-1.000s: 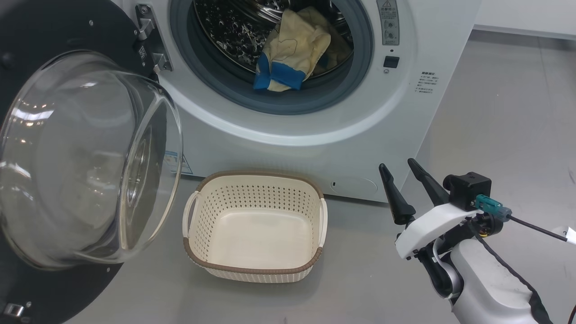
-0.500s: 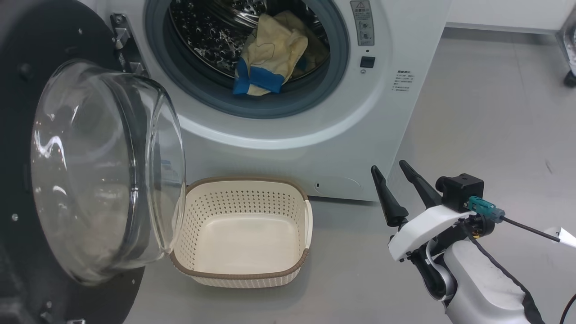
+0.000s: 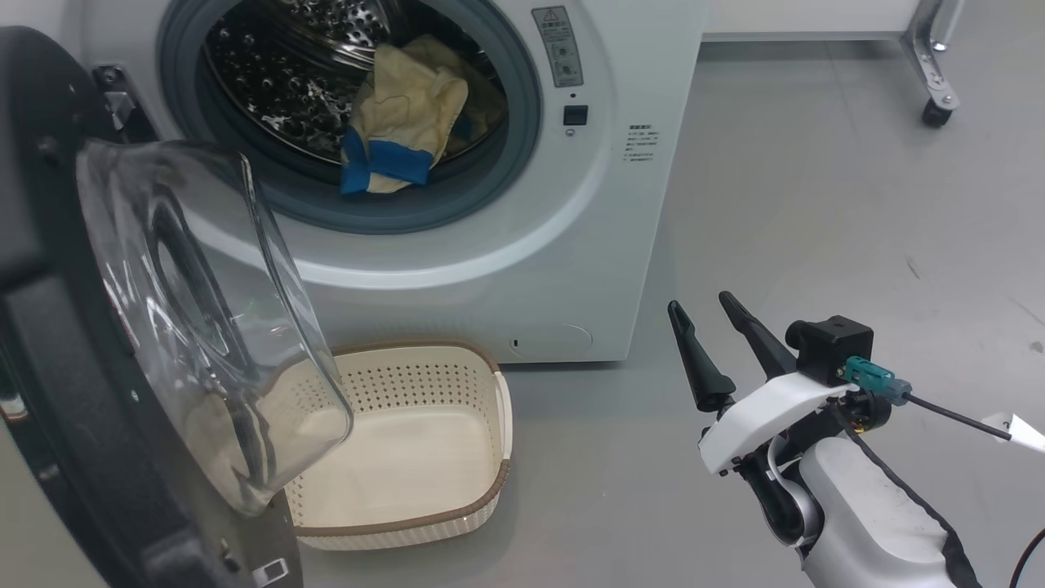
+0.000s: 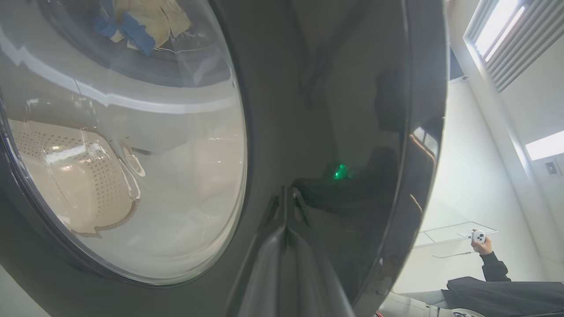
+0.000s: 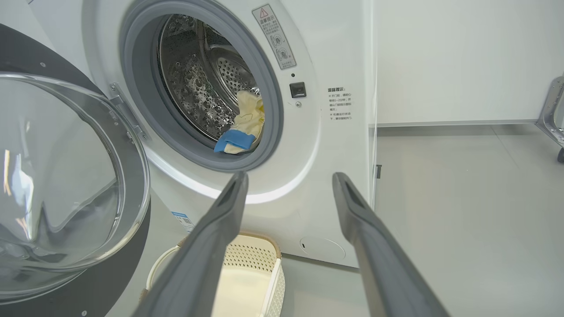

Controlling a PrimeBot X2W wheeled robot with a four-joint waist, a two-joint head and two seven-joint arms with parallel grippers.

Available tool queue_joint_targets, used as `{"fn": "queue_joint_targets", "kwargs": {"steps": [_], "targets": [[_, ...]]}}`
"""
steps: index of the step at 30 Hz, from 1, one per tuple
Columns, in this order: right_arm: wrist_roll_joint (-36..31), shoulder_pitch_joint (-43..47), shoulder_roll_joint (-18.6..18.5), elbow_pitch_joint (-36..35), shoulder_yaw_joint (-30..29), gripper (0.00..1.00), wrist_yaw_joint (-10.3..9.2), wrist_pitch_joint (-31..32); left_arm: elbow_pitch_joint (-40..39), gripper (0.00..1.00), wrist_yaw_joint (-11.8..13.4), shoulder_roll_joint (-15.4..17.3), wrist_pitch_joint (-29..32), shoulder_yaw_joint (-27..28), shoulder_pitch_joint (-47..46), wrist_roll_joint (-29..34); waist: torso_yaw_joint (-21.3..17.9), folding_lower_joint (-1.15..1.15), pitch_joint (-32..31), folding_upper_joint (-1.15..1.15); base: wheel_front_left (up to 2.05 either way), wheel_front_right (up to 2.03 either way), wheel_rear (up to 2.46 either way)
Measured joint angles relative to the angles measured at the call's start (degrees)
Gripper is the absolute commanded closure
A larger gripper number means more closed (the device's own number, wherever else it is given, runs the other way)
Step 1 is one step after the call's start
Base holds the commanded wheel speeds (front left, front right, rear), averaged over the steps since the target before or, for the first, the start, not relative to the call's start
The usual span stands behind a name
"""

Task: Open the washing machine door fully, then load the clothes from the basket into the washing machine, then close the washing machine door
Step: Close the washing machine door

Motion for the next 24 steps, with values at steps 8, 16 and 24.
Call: {"fn": "queue_joint_targets", "kwargs": {"steps": [8,16,24], "targets": [[0.01,0.06,0.0,-0.1,-0.1,0.0,0.01,-0.24,-4.82,1.0,1.81,-1.79,-1.54,-0.79,0.51,0.11,-4.54,0.0,0.2,0.0,0.0,0.0,0.0],[0.01,0.07,0.01,-0.36,-0.45,0.0,0.02,-0.24,-8.68,1.0,2.53,-3.85,-3.86,-1.2,0.5,0.59,-8.21,0.0,0.88,0.0,0.0,0.0,0.0],[0.01,0.07,0.23,-0.71,-0.64,0.0,0.02,-0.25,-11.62,1.0,3.42,-5.64,-6.54,-1.9,0.44,1.29,-10.69,0.0,1.68,0.0,0.0,0.0,0.0]]}}
